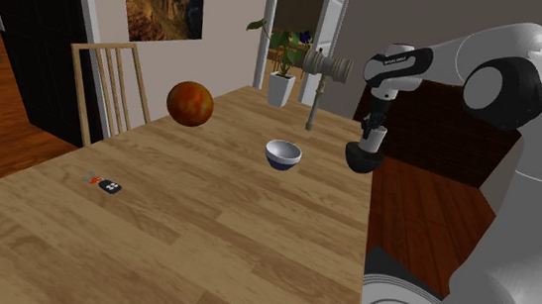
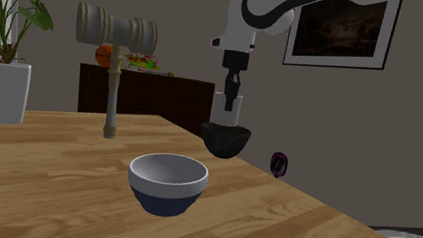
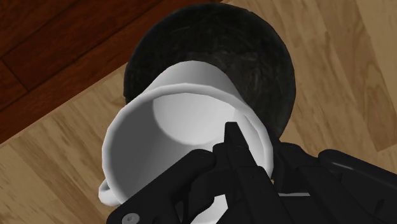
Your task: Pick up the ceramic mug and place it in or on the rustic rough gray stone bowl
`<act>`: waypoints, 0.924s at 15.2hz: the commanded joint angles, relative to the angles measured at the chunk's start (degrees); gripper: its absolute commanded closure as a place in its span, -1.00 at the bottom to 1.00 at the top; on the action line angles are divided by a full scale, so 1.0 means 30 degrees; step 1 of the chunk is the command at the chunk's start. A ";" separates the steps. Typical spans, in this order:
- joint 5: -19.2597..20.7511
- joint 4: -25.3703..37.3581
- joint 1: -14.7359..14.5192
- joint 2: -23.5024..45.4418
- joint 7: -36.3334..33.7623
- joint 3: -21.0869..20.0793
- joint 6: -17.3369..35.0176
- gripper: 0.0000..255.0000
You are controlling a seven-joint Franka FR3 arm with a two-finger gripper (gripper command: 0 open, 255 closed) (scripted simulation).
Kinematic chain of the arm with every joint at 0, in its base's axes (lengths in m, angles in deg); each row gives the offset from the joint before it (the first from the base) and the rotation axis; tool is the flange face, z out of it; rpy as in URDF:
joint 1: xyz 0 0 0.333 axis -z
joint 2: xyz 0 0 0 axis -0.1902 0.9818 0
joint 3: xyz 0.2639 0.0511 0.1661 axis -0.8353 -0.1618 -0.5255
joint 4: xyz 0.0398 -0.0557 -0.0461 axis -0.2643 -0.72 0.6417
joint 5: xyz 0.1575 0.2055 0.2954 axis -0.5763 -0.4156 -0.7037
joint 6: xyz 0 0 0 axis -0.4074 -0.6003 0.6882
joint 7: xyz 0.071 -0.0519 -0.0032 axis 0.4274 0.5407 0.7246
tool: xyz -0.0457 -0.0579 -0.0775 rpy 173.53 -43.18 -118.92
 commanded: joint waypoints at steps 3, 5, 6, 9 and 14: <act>-0.0001 -0.0014 0.0002 -0.0004 0.0004 0.0001 0.0023 1.00; -0.0001 -0.0012 0.0002 -0.0003 0.0003 0.0001 0.0022 -1.00; -0.0002 -0.0009 0.0003 -0.0001 0.0005 0.0002 0.0021 -1.00; -0.0001 -0.0008 0.0003 -0.0002 0.0005 0.0002 0.0020 -1.00; 0.0123 0.1895 -0.0054 -0.0392 -0.0077 0.0024 -0.2260 -1.00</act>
